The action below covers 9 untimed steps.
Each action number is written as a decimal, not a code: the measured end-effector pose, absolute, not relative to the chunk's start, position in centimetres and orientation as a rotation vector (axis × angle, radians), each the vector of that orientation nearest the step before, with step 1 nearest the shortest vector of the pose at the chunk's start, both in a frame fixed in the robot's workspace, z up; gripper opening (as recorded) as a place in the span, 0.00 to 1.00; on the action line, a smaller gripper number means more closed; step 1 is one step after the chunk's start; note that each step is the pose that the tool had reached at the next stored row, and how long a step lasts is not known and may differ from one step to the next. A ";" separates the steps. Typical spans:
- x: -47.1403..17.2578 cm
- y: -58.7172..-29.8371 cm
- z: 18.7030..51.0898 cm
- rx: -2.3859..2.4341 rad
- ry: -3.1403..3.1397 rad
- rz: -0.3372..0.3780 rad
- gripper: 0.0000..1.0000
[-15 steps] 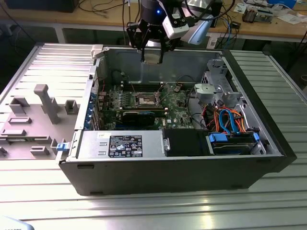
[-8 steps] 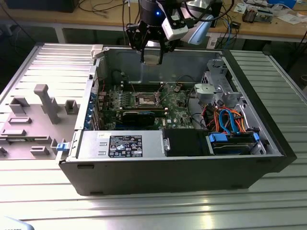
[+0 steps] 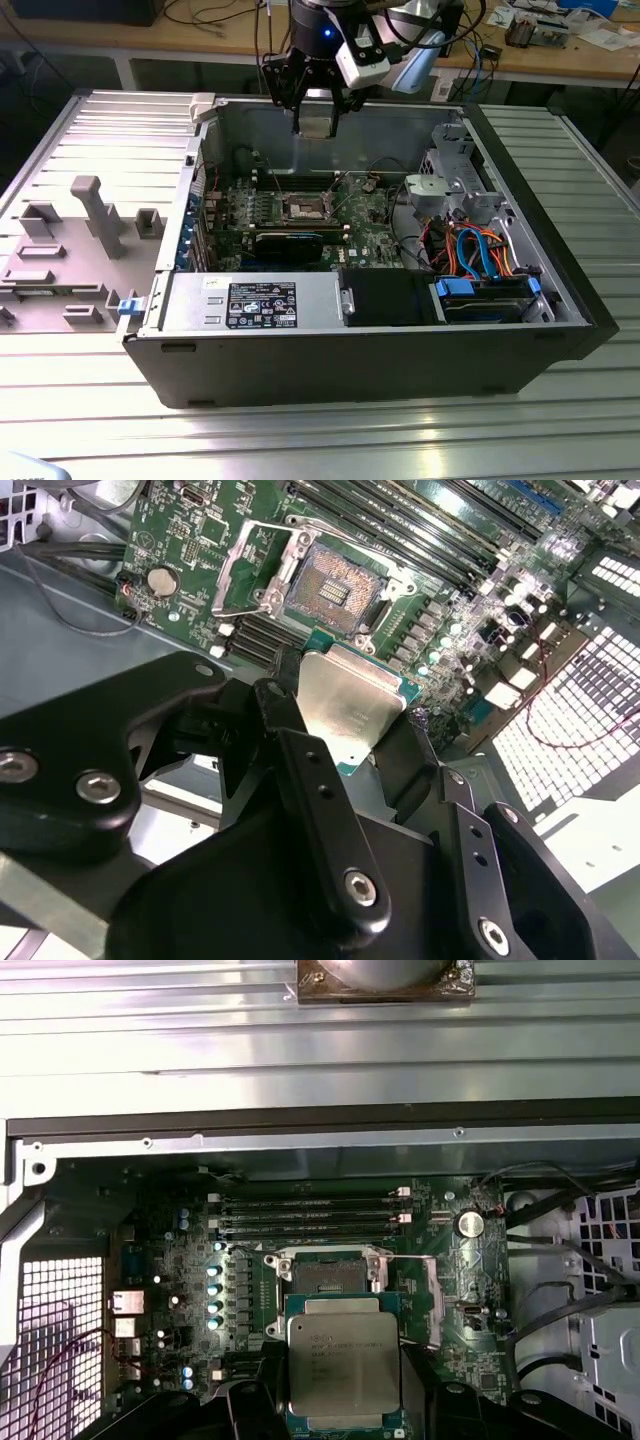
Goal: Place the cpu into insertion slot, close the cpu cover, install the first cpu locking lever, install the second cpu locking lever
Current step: 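Place the cpu into insertion slot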
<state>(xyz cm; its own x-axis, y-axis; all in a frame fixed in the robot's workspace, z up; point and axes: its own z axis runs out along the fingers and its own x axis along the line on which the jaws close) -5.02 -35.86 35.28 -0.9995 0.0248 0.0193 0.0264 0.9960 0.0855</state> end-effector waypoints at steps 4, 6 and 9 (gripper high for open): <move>-5.0 -35.9 35.1 -0.040 -3.120 -0.134 0.55; -5.0 -35.9 35.0 -0.040 -3.120 -0.134 0.55; -5.1 -35.9 34.9 -0.040 -3.120 -0.134 0.55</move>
<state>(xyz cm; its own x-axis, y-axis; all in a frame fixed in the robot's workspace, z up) -5.06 -35.86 34.93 -0.9995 0.0248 0.0193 0.0264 0.9960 0.0856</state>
